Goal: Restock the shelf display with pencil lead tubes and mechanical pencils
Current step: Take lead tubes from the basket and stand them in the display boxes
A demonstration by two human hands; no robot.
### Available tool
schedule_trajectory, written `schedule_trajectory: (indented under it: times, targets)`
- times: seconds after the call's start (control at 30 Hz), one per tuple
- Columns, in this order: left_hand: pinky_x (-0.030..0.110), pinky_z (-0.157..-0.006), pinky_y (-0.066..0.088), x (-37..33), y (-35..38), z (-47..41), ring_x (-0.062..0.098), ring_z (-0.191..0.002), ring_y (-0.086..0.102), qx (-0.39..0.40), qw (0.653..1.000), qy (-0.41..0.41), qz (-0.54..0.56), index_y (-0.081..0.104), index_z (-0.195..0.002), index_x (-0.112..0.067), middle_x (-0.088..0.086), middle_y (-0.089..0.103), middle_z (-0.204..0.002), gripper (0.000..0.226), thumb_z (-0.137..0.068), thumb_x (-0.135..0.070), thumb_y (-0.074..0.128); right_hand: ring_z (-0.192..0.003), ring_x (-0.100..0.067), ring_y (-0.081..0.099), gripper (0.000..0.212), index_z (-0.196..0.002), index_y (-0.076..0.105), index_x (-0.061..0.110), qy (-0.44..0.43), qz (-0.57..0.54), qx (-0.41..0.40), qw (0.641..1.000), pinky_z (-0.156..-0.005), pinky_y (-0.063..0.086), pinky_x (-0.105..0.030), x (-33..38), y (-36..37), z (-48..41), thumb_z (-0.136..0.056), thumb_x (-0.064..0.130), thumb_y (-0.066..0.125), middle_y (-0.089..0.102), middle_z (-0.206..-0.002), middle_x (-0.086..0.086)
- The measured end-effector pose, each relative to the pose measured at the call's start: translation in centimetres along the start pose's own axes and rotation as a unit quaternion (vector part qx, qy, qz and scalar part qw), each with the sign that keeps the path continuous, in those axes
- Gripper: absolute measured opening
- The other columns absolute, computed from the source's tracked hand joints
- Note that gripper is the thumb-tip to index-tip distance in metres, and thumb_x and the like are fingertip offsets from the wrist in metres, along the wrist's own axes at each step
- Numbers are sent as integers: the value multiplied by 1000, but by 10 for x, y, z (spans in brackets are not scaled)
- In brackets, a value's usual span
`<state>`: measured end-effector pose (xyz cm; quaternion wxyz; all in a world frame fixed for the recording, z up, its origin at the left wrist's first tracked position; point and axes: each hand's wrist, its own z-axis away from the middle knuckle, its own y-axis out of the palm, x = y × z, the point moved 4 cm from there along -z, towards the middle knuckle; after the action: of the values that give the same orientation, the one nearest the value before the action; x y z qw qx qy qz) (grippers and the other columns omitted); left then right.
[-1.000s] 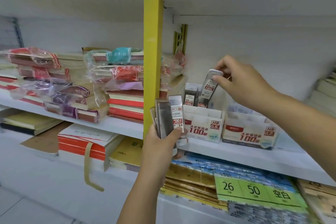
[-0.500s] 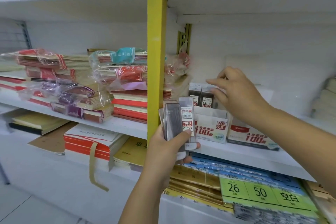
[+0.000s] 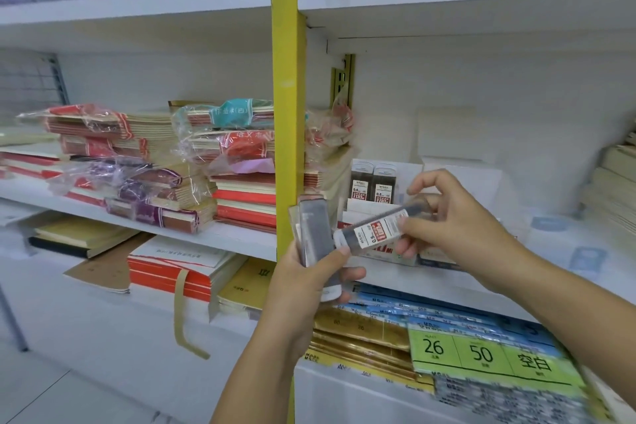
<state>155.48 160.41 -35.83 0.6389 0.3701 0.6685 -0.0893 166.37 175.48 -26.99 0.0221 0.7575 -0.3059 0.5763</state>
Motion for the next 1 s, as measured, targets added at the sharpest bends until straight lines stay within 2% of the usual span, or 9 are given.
schedule_trajectory:
  times: [0.03, 0.13, 0.23, 0.37, 0.47, 0.57, 0.7, 0.9, 1.0]
  targets:
    - [23, -53, 55, -1, -3, -1, 15, -76, 76, -15, 1000, 11, -3, 59, -119, -25, -1, 78, -90, 38, -85, -23, 77, -72, -25, 73, 33, -102, 51, 22, 9, 19, 34, 999, -64, 59, -31, -3, 2, 4, -86, -3, 65, 72, -92, -7]
    - [23, -52, 53, -7, -6, -3, 11, -59, 64, -31, 998, 50, -23, 60, -116, -23, 3, 72, -79, 31, -89, -21, 75, -78, -8, 69, 27, -96, 64, 29, -3, 172, 117, 978, -70, 57, -25, -6, 11, 11, -79, 9, 73, 70, -89, 9]
    - [23, -51, 51, -11, -5, -5, 11, -56, 58, -26, 994, 86, -61, 61, -109, -26, -2, 69, -71, 23, -90, -21, 74, -74, -4, 64, 21, -92, 66, 34, -22, 187, 105, 977, -70, 56, -25, 1, 20, 8, -78, 22, 78, 69, -86, 11]
    - [24, -53, 51, -14, -4, -5, 12, -59, 60, -20, 993, 96, -64, 62, -107, -24, 0, 71, -78, 22, -89, -24, 74, -75, -9, 66, 52, -117, 53, 44, -48, 188, 126, 973, -68, 58, -28, 12, 29, 1, -85, 7, 71, 66, -92, 9]
    - [23, -54, 52, -14, -7, -7, 11, -58, 60, -26, 994, 94, -57, 60, -107, -28, -1, 75, -90, 16, -94, -32, 68, -77, -7, 69, 59, -116, 47, 51, -98, 145, 5, 985, -64, 59, -23, 32, 9, -18, -84, 7, 70, 65, -103, 3]
    - [22, -54, 52, -12, -10, -9, 9, -57, 61, -37, 993, 86, -70, 60, -108, -28, -6, 71, -79, 14, -98, -37, 60, -76, 2, 68, 46, -101, 46, 43, -178, 145, -123, 965, -57, 52, -11, 50, -8, -39, -85, 8, 71, 65, -100, 6]
    - [23, -55, 54, -9, -9, -11, 9, -58, 62, -30, 993, 79, -81, 59, -109, -29, -8, 67, -72, 14, -97, -38, 60, -76, 0, 67, 40, -104, 39, 38, -233, 272, -120, 926, -58, 57, -21, 46, 2, -61, -90, 12, 66, 63, -93, 12]
    - [24, -52, 53, -6, -8, -12, 10, -56, 60, -20, 994, 73, -73, 58, -111, -28, -6, 66, -71, 15, -98, -34, 61, -70, -6, 63, 39, -104, 37, 40, -231, 413, -93, 876, -57, 55, -32, 27, 14, -83, -89, 21, 67, 64, -87, 9]
    - [21, -53, 52, -4, -9, -12, 9, -56, 59, -11, 995, 59, -80, 59, -108, -27, -7, 65, -71, 14, -97, -35, 62, -86, -12, 56, 32, -101, 45, 38, -196, 444, -99, 869, -66, 48, -34, 17, 10, -96, -85, 27, 69, 58, -95, 5]
